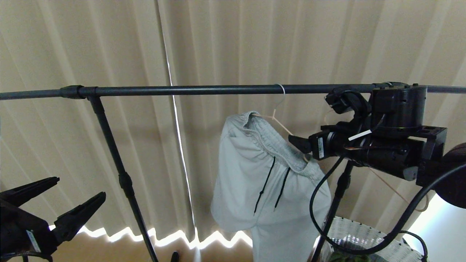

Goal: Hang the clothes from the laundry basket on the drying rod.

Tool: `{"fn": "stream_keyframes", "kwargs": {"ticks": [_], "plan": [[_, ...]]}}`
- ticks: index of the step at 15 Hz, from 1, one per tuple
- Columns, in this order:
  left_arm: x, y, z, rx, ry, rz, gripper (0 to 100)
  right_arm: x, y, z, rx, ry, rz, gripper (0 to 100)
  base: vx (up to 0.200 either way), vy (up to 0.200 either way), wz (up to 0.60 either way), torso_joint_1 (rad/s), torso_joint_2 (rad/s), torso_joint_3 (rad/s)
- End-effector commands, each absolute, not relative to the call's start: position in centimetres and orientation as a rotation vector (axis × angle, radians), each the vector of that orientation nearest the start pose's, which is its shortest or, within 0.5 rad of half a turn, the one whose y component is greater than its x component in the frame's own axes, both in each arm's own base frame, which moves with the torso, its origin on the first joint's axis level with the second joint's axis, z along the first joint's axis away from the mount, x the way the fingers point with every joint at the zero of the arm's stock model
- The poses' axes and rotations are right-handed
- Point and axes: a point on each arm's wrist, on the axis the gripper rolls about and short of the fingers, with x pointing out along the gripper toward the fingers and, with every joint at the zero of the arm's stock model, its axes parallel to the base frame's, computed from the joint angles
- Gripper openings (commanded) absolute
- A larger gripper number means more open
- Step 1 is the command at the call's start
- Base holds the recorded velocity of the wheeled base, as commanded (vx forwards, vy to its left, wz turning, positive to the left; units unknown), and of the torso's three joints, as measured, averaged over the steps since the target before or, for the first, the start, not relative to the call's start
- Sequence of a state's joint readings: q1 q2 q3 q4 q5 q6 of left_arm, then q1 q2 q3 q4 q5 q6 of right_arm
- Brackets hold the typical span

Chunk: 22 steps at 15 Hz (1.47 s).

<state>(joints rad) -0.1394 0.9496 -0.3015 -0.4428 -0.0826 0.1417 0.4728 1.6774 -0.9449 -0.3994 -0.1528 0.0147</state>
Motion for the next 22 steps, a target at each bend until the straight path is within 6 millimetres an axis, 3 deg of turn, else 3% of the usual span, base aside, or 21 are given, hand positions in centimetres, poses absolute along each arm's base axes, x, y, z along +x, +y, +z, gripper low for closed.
{"fn": "stream_keyframes", "kwargs": {"ticks": [1,3,6,10,15,19,22], "plan": [[11.3,-1.7,17.6,0.146,0.206,-0.231,100,26.5,13.2,21.3,-0.074,0.293,0.317,100,0.0,0.0,0.0,0.0,0.0,0.0],[11.5,-1.7,17.4,0.145,0.221,-0.231,100,24.7,12.1,21.6,-0.081,0.287,0.301,100,0.0,0.0,0.0,0.0,0.0,0.0],[11.4,-1.7,17.2,0.146,0.229,-0.228,100,20.4,8.1,20.7,-0.096,0.305,0.226,100,0.0,0.0,0.0,0.0,0.0,0.0],[11.9,-1.7,16.9,0.145,0.254,-0.227,100,18.2,5.5,18.3,-0.117,0.36,0.14,100,0.0,0.0,0.0,0.0,0.0,0.0],[12.1,-1.6,16.0,0.151,0.3,-0.216,100,16.8,4.6,16.9,-0.102,0.312,0.115,100,0.0,0.0,0.0,0.0,0.0,0.0],[11.8,-1.5,16.2,0.152,0.282,-0.212,100,14.9,4.0,13.9,-0.103,0.321,0.12,100,0.0,0.0,0.0,0.0,0.0,0.0],[11.6,-1.5,16.4,0.152,0.27,-0.211,100,14.5,3.9,13.6,-0.107,0.327,0.119,100,0.0,0.0,0.0,0.0,0.0,0.0]]}}
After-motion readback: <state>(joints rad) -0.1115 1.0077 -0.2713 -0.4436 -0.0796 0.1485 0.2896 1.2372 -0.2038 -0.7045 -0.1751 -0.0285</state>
